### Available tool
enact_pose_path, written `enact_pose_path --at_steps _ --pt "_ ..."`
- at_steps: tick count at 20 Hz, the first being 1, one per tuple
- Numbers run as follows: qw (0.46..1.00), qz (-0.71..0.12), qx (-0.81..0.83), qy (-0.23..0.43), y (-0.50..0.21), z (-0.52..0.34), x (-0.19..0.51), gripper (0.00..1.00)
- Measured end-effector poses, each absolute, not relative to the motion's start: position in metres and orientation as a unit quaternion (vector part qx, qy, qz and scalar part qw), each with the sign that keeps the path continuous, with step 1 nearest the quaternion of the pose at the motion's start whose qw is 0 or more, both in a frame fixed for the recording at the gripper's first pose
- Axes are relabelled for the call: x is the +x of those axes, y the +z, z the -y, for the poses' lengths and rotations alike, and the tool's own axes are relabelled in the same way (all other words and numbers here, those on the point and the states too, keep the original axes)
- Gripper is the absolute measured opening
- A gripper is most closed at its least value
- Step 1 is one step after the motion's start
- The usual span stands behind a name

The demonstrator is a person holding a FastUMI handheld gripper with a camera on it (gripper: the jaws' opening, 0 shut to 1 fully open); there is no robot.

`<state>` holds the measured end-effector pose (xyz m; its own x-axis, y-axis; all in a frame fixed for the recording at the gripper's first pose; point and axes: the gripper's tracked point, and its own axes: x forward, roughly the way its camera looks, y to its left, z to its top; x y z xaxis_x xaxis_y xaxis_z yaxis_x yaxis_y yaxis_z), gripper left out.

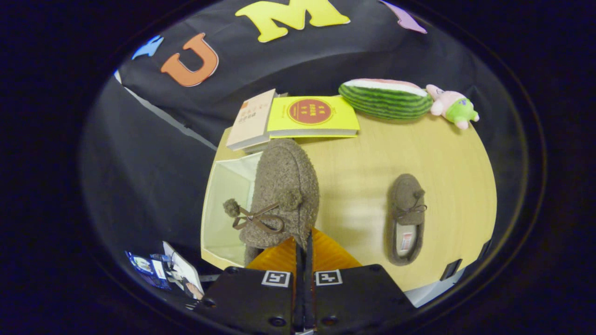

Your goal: Open the storage box then place both shoes into the box .Put the left shoe in first, then the right shoe, with the right side of both shoes facing outward in a uniform manner.

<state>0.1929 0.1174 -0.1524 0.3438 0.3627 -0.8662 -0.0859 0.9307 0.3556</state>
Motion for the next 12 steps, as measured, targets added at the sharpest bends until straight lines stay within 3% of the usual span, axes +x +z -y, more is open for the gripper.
enact_pose_path --at_steps 12 --pt "0.803 -0.554 0.147 0.165 -0.190 -0.264 0.193 0.06"
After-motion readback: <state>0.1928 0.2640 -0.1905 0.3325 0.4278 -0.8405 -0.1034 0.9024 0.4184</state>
